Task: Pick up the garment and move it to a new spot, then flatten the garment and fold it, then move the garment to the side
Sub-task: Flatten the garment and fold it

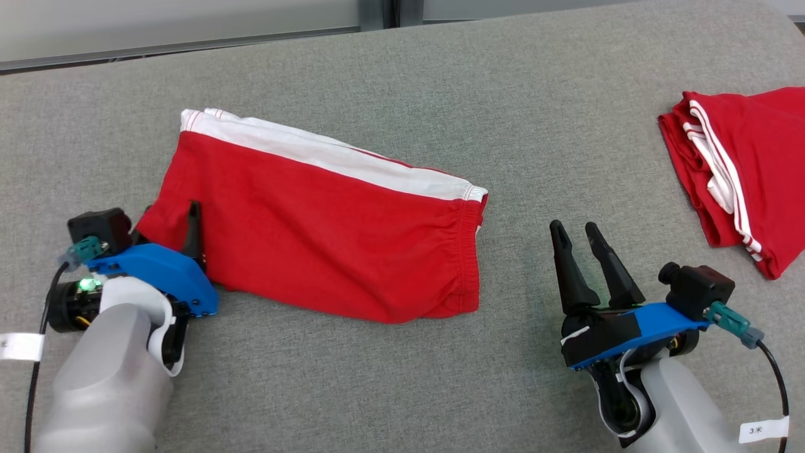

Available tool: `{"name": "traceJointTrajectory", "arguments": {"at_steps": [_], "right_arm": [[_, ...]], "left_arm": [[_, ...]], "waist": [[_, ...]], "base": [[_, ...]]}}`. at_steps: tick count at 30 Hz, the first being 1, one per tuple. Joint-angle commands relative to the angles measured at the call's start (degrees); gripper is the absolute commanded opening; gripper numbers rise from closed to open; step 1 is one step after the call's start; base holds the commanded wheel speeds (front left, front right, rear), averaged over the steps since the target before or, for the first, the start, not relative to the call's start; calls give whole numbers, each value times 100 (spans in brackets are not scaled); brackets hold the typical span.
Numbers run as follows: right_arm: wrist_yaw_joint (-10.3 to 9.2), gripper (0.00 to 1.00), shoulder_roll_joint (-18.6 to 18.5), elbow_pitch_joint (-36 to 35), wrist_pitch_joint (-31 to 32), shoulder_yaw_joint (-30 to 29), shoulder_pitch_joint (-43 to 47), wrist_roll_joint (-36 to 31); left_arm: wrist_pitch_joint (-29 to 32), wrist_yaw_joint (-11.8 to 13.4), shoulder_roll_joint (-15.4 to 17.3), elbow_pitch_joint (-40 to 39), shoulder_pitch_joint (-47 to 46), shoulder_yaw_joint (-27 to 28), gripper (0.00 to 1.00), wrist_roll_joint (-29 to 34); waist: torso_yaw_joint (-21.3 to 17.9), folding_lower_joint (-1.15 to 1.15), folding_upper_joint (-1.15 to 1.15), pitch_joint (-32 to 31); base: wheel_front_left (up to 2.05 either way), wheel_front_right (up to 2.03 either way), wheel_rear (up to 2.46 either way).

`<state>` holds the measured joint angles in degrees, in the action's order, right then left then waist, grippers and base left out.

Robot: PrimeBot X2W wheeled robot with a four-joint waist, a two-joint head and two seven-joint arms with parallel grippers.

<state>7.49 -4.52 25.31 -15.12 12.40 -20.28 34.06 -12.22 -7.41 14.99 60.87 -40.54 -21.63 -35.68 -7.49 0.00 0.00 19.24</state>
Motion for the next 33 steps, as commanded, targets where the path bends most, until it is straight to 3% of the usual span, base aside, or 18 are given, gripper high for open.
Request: {"name": "traceJointTrajectory", "arguments": {"at_steps": [1, 4, 5, 6, 7, 8, 27, 33], "right_arm": [[0, 100, 8, -17, 2, -52, -35, -63], [0, 100, 15, -5, 1, -111, -16, -132], [0, 100, 17, -4, 2, -122, -13, -155], [0, 100, 17, -4, 2, -122, -13, -155], [0, 100, 23, 5, 2, -128, -11, -173], [0, 100, 24, -3, 2, -157, -23, -246], [0, 100, 123, 243, 2, -916, 346, -1518], [0, 100, 142, 400, 1, -1037, 574, -1846]], "left_arm": [[159, -9, -66, 70, 26, -153, 100, -86], [478, -10, -131, 180, 99, -366, 100, -237], [566, -11, -136, 206, 113, -435, 85, -284], [566, -11, -136, 206, 113, -435, 85, -284], [653, -11, -157, 215, 134, -504, 49, -346], [722, -12, -174, 205, 172, -609, 0, -417], [-223, 2, -209, 275, 610, -816, 0, -830], [-299, 231, -321, 65, 1017, -656, 0, -716]], "waist": [[0, 0, 0, -10], [13, 0, 0, -51], [18, 0, 0, -63], [18, 0, 0, -63], [24, 0, 0, -75], [34, 0, 0, -101], [346, 0, 0, -762], [487, 0, 0, -1060]], "base": [[0, 0, 0], [0, 0, 0], [0, 0, 0], [0, 0, 0], [0, 0, 0], [0, 0, 0], [0, 0, 0], [0, 0, 0]]}}
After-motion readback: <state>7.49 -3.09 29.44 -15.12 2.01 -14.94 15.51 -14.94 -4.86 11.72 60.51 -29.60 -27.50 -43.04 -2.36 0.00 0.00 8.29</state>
